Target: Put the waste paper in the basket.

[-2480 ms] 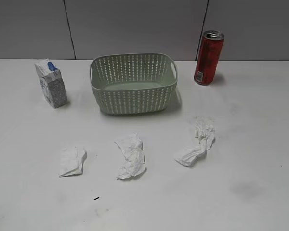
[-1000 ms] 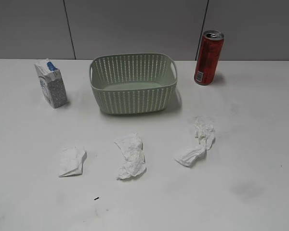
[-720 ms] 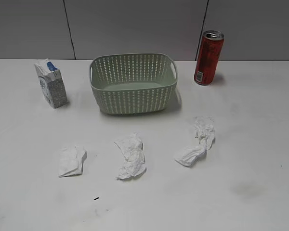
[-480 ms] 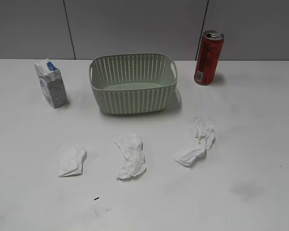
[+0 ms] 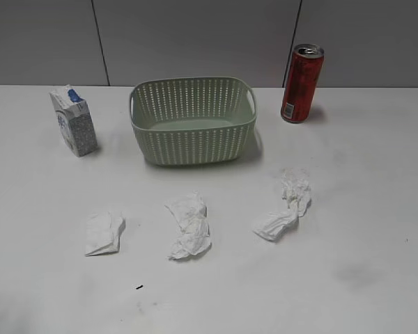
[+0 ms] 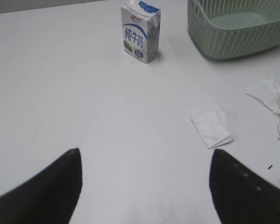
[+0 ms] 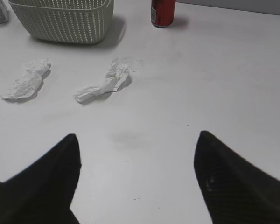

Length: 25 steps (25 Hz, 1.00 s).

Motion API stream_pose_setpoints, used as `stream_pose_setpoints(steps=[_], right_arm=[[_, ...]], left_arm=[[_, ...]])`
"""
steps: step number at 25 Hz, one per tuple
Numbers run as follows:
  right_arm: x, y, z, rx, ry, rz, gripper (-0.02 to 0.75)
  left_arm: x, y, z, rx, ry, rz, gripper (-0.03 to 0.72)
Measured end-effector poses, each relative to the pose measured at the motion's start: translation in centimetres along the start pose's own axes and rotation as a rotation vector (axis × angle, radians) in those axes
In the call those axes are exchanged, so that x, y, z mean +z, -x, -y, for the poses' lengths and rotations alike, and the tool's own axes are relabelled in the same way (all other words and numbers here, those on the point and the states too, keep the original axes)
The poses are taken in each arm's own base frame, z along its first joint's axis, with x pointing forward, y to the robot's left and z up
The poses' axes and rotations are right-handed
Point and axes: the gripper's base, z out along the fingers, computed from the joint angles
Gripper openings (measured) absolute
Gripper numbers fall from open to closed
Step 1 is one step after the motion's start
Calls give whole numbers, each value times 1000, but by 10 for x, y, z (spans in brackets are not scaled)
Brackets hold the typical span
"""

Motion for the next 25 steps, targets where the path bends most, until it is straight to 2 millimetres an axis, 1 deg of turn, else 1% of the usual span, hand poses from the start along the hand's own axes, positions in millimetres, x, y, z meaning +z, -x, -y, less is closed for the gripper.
stream_pose_setpoints(steps=[3, 6, 10, 13, 16, 19, 22, 25], right_arm=[[0, 0, 0, 0, 0, 0, 572], [0, 0, 0, 0, 0, 0, 572], [0, 0, 0, 0, 0, 0, 572], [0, 0, 0, 0, 0, 0, 572], [0, 0, 0, 0, 0, 0, 572], [0, 0, 0, 0, 0, 0, 572], [0, 0, 0, 0, 0, 0, 572], [0, 0, 0, 0, 0, 0, 572]], left_arm=[[26, 11, -3, 28, -16, -109, 588], [50, 18, -6, 63, -32, -207, 586], [81, 29, -9, 87, -70, -312, 612], [103, 41, -7, 101, -125, -358, 618], [125, 54, 3, 153, -178, -391, 619], [150, 64, 21, 219, -230, -434, 619], [178, 72, 43, 317, -270, -479, 619], [208, 75, 66, 401, -302, -528, 617]])
